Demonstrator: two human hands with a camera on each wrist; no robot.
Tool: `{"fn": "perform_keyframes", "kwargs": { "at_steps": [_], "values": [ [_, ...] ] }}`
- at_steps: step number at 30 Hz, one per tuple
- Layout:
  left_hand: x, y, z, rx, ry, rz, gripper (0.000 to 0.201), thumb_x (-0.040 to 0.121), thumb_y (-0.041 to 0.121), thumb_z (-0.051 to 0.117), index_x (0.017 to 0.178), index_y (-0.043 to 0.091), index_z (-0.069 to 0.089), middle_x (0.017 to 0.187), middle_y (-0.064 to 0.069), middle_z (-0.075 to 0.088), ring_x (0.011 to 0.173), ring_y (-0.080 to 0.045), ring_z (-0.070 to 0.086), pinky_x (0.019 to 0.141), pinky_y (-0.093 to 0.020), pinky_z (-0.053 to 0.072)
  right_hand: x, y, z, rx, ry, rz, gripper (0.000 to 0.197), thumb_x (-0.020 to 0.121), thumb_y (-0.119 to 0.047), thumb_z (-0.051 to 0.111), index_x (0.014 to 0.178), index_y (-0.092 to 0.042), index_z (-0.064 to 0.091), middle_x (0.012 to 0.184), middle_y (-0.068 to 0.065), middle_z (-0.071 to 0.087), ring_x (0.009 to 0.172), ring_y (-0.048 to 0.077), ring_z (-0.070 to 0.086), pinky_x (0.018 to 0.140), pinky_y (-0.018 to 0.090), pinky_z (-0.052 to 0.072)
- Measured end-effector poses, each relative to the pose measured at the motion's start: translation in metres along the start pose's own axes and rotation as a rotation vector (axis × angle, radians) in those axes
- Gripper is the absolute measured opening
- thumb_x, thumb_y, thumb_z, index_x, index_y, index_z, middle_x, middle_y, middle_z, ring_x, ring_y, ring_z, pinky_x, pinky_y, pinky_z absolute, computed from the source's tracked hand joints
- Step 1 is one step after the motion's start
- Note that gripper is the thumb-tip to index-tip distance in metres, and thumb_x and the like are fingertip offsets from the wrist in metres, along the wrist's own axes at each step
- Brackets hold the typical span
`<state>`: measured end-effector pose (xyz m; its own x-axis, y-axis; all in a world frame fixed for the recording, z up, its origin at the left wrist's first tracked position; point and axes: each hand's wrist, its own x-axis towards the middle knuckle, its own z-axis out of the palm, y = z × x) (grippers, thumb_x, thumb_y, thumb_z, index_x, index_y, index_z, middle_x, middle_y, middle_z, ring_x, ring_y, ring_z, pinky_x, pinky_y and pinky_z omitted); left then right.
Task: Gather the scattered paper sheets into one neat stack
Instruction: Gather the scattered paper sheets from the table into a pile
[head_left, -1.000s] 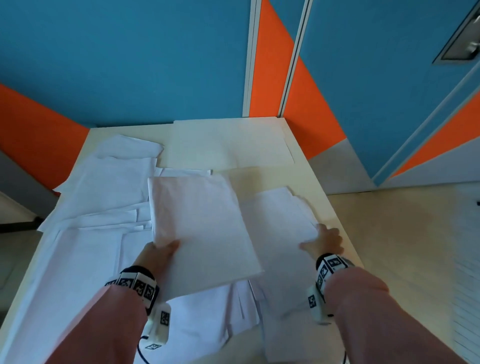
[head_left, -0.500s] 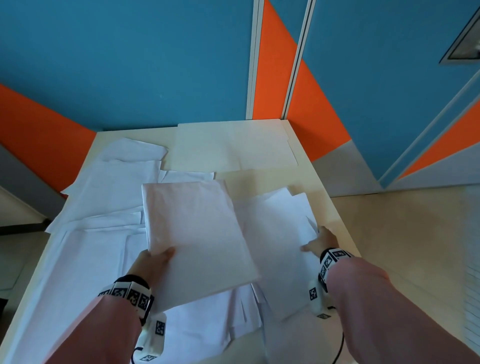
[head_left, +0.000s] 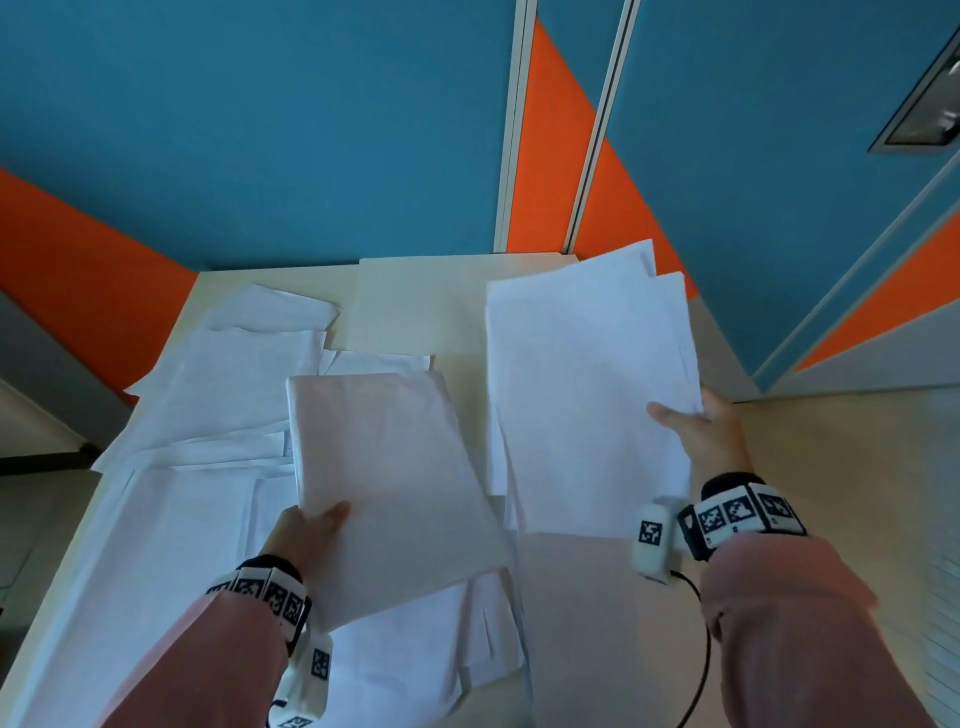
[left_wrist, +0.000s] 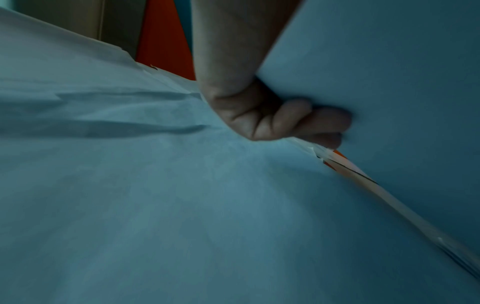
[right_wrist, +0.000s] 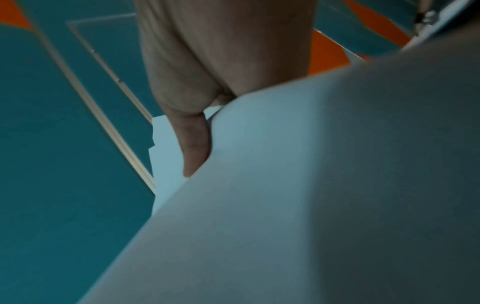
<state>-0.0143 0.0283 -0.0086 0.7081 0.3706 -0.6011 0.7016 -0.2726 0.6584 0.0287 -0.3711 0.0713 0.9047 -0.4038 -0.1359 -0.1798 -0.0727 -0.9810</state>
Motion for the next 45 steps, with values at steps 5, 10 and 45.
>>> {"fn": "perform_keyframes", "kwargs": {
  "at_steps": [5, 10, 45],
  "values": [
    [-0.007, 0.015, 0.004, 0.001, -0.076, 0.075, 0.053, 0.082, 0.033, 0.065, 0.119, -0.006, 0.056, 0.101, -0.015, 0.066, 0.089, -0.028, 0.064, 0.081, -0.035, 0.051, -0.018, 0.018, 0.023, 0.12, -0.149, 0.201, 0.049, 0.065, -0.015, 0.081, 0.111, -0.013, 0.066, 0.11, 0.011, 0.071, 0.104, 0.033, 0.065, 0.095, 0.056, 0.047],
    [-0.027, 0.029, 0.005, -0.116, -0.303, 0.195, 0.035, 0.09, 0.028, 0.057, 0.111, 0.001, 0.065, 0.102, -0.014, 0.072, 0.073, -0.014, 0.071, 0.054, -0.016, 0.053, -0.04, 0.047, 0.05, 0.199, -0.364, 0.446, 0.041, 0.077, -0.007, 0.07, 0.117, -0.005, 0.062, 0.11, 0.024, 0.069, 0.1, 0.042, 0.065, 0.091, 0.059, 0.048],
    [-0.014, 0.008, 0.003, -0.039, 0.062, 0.139, 0.037, 0.086, 0.003, 0.058, 0.118, -0.017, 0.054, 0.118, -0.032, 0.06, 0.098, -0.032, 0.057, 0.083, -0.033, 0.04, -0.063, 0.108, -0.021, -0.902, 0.017, 0.479, 0.045, 0.077, -0.015, 0.072, 0.116, 0.001, 0.058, 0.118, 0.022, 0.063, 0.103, 0.033, 0.06, 0.088, 0.035, 0.046]
  ]
}}
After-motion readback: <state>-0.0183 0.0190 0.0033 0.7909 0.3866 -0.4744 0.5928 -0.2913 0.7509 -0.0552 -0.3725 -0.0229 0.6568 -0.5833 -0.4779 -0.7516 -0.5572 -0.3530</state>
